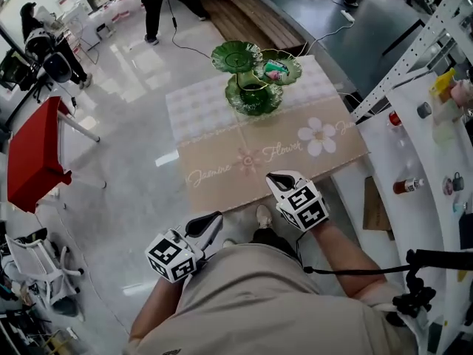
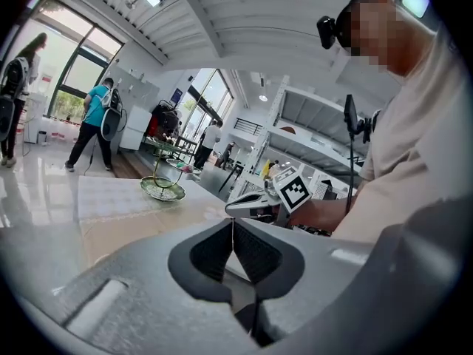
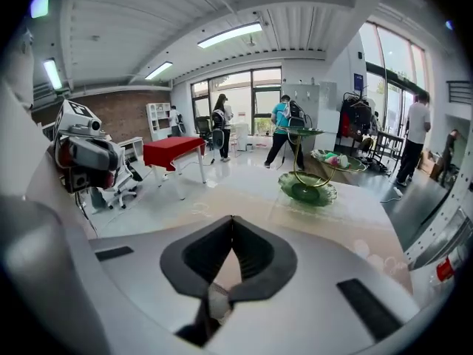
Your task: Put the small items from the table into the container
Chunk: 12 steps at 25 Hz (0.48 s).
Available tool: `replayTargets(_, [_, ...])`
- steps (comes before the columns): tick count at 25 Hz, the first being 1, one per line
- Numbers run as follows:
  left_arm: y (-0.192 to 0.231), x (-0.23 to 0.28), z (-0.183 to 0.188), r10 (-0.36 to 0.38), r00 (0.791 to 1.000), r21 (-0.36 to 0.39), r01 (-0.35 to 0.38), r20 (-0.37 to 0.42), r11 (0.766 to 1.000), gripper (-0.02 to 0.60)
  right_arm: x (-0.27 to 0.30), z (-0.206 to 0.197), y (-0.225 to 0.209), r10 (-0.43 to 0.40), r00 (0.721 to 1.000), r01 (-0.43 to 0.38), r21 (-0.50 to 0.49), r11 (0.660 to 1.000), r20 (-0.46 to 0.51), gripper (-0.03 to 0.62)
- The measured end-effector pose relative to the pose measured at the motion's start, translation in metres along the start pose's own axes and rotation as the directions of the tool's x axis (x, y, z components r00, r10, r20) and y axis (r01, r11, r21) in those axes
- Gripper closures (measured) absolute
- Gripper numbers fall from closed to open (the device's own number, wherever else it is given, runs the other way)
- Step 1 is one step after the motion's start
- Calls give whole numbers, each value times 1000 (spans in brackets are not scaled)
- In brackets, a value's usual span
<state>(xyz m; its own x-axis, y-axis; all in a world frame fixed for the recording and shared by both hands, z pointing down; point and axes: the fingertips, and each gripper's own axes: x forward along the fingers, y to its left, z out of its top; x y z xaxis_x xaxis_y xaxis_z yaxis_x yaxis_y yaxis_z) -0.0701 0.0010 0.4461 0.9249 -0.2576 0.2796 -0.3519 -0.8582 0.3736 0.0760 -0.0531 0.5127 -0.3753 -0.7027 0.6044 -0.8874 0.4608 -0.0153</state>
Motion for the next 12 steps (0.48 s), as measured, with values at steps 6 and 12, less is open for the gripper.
replayTargets(6, [-13, -28, -17, -17, 1000, 7, 17, -7, 1000, 573, -15, -16, 63, 30, 1000, -30, -6, 1000, -8, 579])
replayTargets(12, [-23, -50, -35, -29, 999, 10, 29, -17, 1000, 572, -27, -28, 109, 40, 999, -40, -29, 999, -15, 579])
